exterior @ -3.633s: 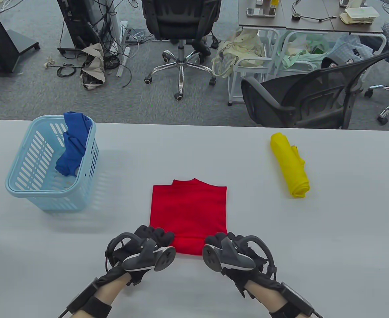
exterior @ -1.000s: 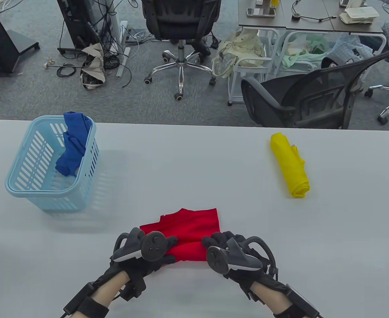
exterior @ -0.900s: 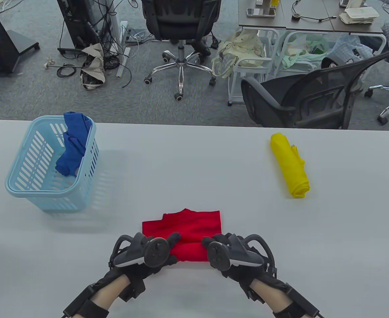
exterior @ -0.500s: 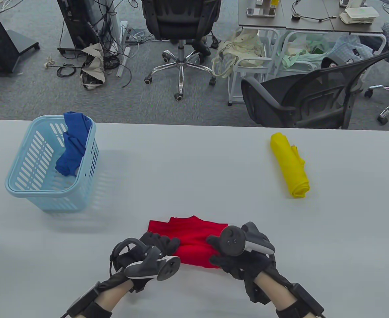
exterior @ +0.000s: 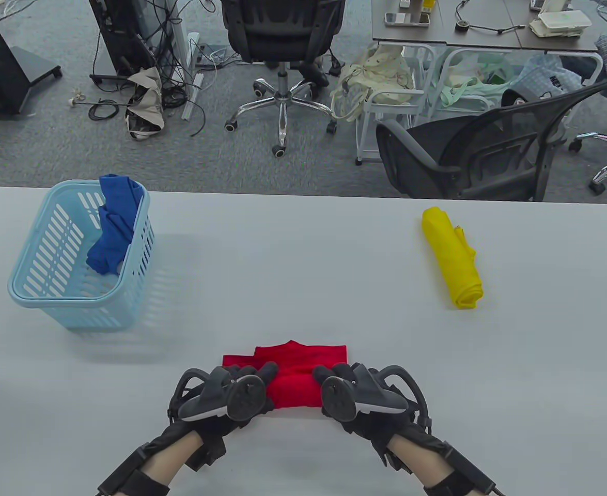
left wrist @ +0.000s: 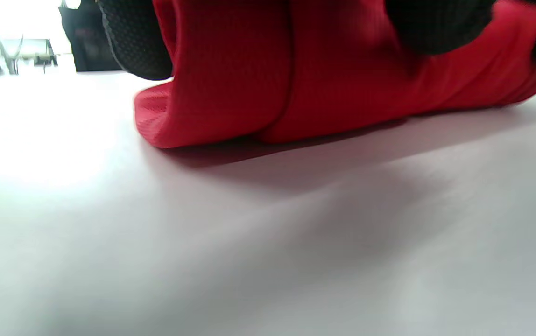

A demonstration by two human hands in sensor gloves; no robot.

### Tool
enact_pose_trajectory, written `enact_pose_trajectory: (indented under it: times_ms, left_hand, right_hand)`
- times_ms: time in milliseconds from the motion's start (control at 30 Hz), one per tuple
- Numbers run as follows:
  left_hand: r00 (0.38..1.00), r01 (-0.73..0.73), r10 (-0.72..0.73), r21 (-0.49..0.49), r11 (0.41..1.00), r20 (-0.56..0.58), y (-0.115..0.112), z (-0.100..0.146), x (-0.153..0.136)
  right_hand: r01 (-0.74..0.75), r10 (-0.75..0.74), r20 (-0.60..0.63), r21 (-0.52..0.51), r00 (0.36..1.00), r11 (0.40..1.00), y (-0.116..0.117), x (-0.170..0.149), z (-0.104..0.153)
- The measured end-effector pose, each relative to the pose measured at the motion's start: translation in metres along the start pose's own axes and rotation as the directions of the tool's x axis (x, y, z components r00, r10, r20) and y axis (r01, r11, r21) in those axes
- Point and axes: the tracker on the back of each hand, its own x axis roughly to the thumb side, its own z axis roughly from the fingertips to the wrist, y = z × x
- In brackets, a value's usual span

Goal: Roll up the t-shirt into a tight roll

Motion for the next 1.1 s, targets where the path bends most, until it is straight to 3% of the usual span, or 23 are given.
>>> enact_pose_trajectory:
  times_ms: [200,267,367,433,467,533,633,767,867,933,1000,1100]
  left_hand:
    - [0.994,0.107,-0.107,0.023,0.994,0.004,-0.001,0.0,0.007]
    - [0.988,0.152,-0.152,0.024,0.988,0.006,-0.003,-0.002,0.008]
    - [0.994,0.111,-0.111,0.004,0.994,0.022,-0.004,-0.005,0.006]
    - [0.995,-0.083,0.083,0.007,0.997,0.046,0.003,-0.006,-0.005]
    - [0.971,-0.23,0.232,-0.032,0.973,0.053,0.002,-0.007,-0.011]
    - [0.93,-0.362,0.366,-0.074,0.929,0.041,-0.001,-0.008,-0.017]
    - [0.932,-0.356,0.36,-0.078,0.931,0.037,0.0,-0.008,-0.022]
    - [0.929,-0.366,0.368,-0.07,0.928,0.022,0.002,-0.007,-0.022]
    - [0.963,-0.268,0.268,-0.019,0.963,0.004,0.003,-0.004,-0.013]
    - [0.998,-0.063,0.063,0.027,0.998,-0.001,0.004,0.001,-0.002]
    - [0.998,0.059,-0.06,0.055,0.997,0.015,0.005,0.003,0.005]
    - [0.994,0.107,-0.109,0.061,0.992,0.025,0.004,0.002,0.011]
  right_hand:
    - [0.283,-0.294,0.093,0.118,0.951,0.952,0.004,-0.017,-0.002]
    - [0.306,-0.317,0.089,0.117,0.944,0.945,0.003,-0.02,-0.003]
    - [0.256,-0.261,0.064,0.077,0.963,0.964,0.0,-0.019,-0.001]
    - [0.146,-0.146,0.02,0.005,0.989,0.989,-0.002,-0.014,0.003]
    - [0.079,-0.079,0.005,-0.03,0.997,0.996,-0.004,-0.01,0.005]
    - [0.011,-0.011,0.004,-0.061,1.0,0.998,-0.006,-0.004,0.007]
    - [-0.055,0.057,0.039,-0.05,0.998,0.997,-0.001,0.006,0.007]
    - [-0.166,0.165,-0.035,-0.02,0.986,0.986,0.012,0.011,-0.002]
    - [-0.212,0.211,-0.044,-0.036,0.977,0.977,0.005,0.013,-0.005]
    - [-0.129,0.129,-0.006,-0.022,0.992,0.991,0.0,0.01,-0.004]
    - [-0.044,0.044,0.019,-0.002,0.999,0.999,-0.001,0.004,-0.003]
    - [0.091,-0.093,0.055,0.039,0.994,0.995,-0.001,-0.004,-0.002]
